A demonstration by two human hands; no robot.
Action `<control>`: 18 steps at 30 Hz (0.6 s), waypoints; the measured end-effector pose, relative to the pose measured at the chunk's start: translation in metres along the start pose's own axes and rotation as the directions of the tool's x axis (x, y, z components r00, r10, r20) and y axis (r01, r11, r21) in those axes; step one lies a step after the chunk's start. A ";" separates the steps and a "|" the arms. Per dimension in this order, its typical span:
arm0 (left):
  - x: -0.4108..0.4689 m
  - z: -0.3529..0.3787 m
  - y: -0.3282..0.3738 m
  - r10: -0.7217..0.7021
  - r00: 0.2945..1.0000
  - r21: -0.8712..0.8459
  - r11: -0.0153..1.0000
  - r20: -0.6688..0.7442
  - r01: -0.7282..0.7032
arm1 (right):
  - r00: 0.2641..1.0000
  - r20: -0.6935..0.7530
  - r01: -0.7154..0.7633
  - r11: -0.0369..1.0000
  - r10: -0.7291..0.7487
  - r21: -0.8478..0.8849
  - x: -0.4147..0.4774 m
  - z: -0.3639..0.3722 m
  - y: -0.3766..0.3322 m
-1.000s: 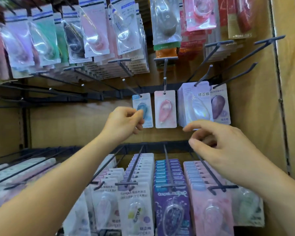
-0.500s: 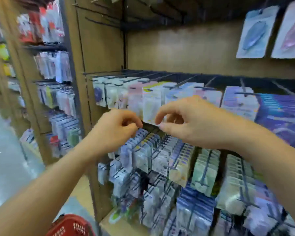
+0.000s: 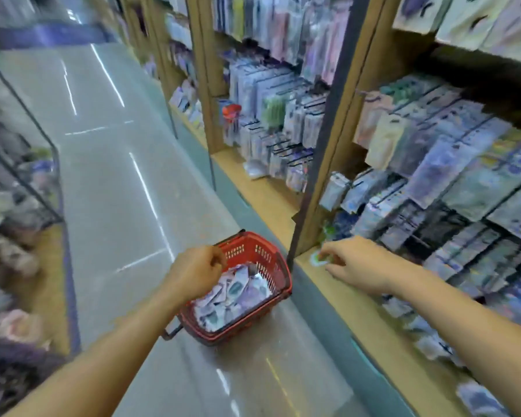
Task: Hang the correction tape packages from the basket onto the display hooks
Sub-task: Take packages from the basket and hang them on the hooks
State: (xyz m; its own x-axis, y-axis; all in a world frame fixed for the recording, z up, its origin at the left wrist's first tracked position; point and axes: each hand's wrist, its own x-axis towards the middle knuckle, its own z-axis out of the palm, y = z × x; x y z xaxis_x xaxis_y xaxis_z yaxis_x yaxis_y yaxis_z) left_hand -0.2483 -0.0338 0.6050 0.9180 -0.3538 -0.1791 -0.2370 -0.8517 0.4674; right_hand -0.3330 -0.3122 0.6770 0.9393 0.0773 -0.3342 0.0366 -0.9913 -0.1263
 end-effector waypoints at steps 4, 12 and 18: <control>-0.004 0.039 -0.088 -0.211 0.975 -0.046 0.976 0.063 0.214 | 0.998 0.053 -0.038 0.989 0.031 0.141 0.063 0.072 -0.030; 0.042 0.132 -0.202 -0.491 0.862 -0.167 0.846 0.128 0.507 | 0.970 0.205 -0.219 0.847 0.134 0.484 0.216 0.214 -0.056; 0.125 0.221 -0.261 -0.571 0.800 -0.213 0.771 0.185 0.600 | 0.929 0.333 -0.334 0.759 0.164 0.559 0.344 0.325 -0.046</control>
State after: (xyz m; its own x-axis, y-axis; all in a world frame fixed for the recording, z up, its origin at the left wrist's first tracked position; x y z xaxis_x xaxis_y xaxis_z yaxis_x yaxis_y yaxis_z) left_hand -0.1422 0.0591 0.2695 0.8110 0.1321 -0.5700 0.4355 -0.7868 0.4374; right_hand -0.1222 -0.2049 0.2643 0.7648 -0.0556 -0.6418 -0.4772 -0.7183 -0.5064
